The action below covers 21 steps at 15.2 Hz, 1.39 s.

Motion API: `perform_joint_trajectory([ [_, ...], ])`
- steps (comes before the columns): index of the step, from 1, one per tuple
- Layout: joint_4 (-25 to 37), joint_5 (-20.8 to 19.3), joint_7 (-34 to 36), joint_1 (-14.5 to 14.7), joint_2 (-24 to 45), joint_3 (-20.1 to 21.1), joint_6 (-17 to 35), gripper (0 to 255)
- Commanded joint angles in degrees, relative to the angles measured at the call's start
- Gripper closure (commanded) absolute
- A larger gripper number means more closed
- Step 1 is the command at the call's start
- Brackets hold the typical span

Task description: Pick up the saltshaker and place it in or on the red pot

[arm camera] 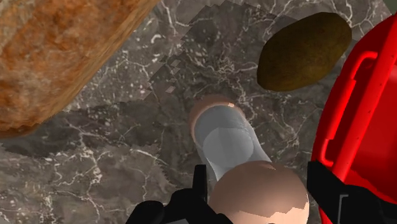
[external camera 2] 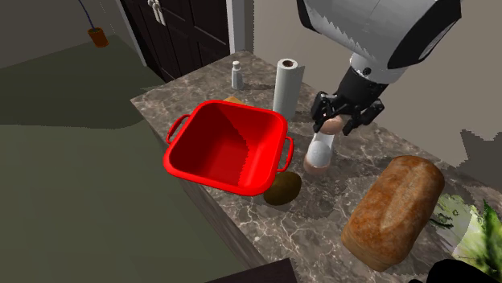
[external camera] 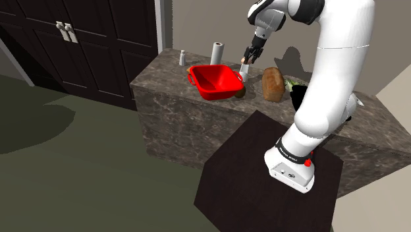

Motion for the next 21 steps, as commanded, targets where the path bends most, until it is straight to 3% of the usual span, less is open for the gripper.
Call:
perform_joint_trajectory([
  [1,0.3,-0.6,0.4,0.2,-0.8,-0.3,-0.9,255],
  [21,8.1,-5.7,5.0,1.2,-6.9,-2.5,-13.2,255],
])
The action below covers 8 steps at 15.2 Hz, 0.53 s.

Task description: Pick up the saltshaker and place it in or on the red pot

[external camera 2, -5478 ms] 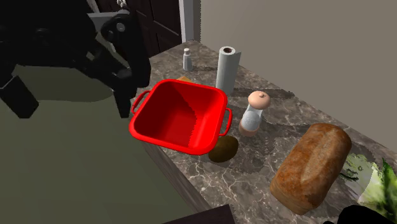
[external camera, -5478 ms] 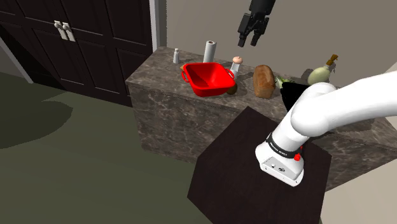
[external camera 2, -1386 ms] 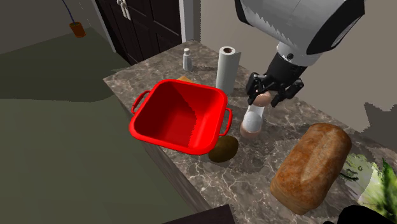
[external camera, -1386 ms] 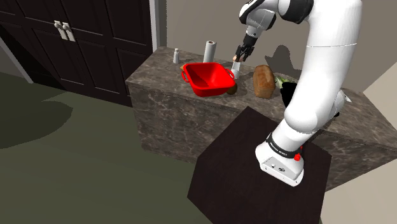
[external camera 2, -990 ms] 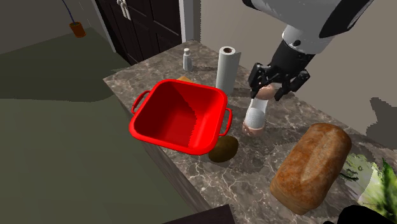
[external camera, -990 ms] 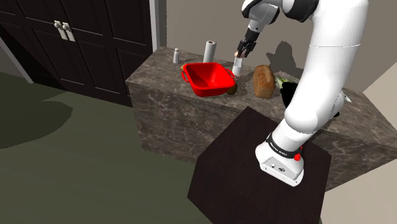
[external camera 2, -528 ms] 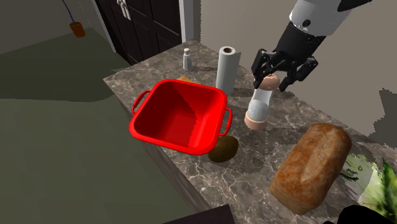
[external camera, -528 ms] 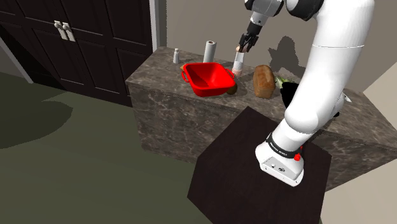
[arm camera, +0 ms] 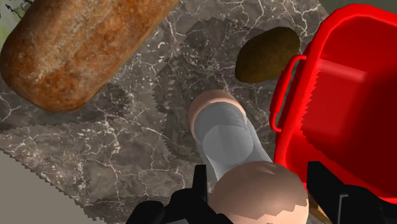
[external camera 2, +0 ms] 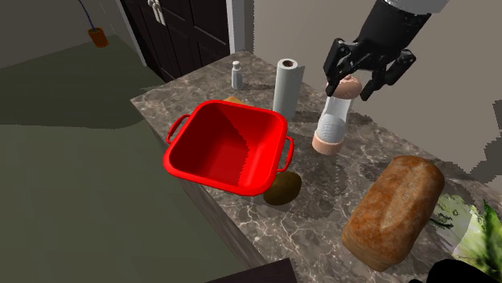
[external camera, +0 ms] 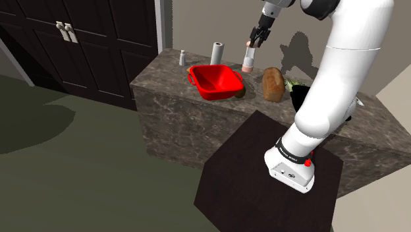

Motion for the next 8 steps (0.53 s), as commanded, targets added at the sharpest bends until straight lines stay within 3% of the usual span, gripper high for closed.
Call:
perform_joint_trajectory([
  [1,1.0,-0.4,0.4,0.0,-0.5,-0.1,-1.3,255],
  [8,5.3,-1.3,1.5,-0.2,-1.4,-0.5,-6.2,255],
])
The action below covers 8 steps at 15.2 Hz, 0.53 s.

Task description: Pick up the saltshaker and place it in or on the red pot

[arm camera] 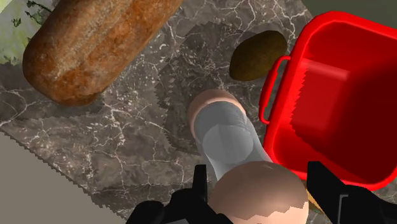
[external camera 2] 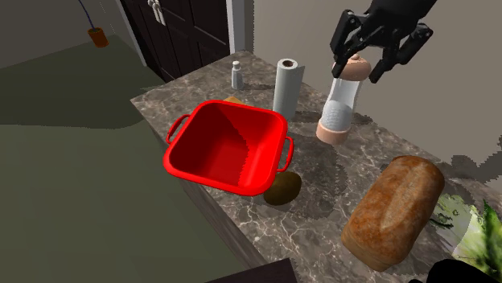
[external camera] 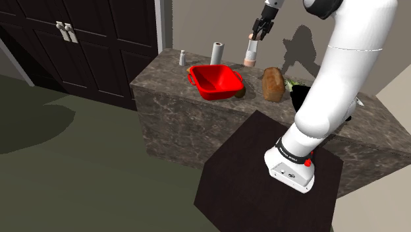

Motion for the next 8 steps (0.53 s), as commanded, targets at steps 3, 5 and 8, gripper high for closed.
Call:
perform_joint_trajectory([
  [3,2.6,-0.3,0.6,-0.2,-0.3,-0.2,-2.8,255],
  [5,4.1,-0.4,0.9,-0.3,-0.4,-0.2,-4.3,255],
  [8,1.9,-2.1,3.9,2.3,-3.5,0.2,-4.1,255],
])
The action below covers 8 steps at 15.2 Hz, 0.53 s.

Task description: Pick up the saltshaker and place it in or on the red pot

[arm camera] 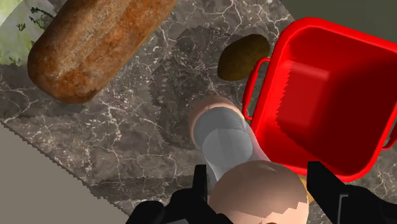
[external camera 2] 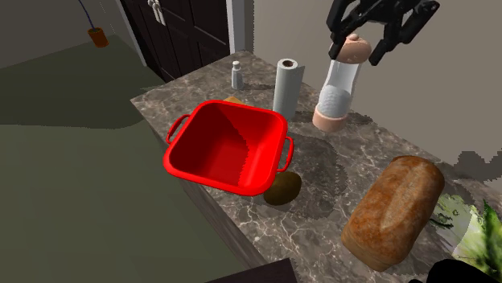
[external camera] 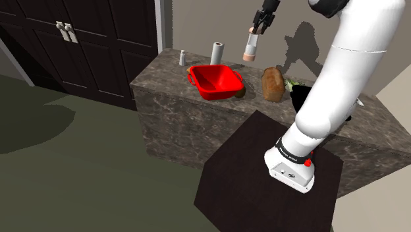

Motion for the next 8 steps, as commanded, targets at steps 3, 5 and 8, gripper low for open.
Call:
perform_joint_trajectory([
  [3,-3.8,-2.9,5.8,4.4,-5.2,1.3,0.6,255],
  [5,-5.6,-4.3,8.9,6.4,-7.8,2.3,0.9,255],
  [8,-7.7,-6.1,13.7,9.1,-11.1,4.1,1.0,255],
])
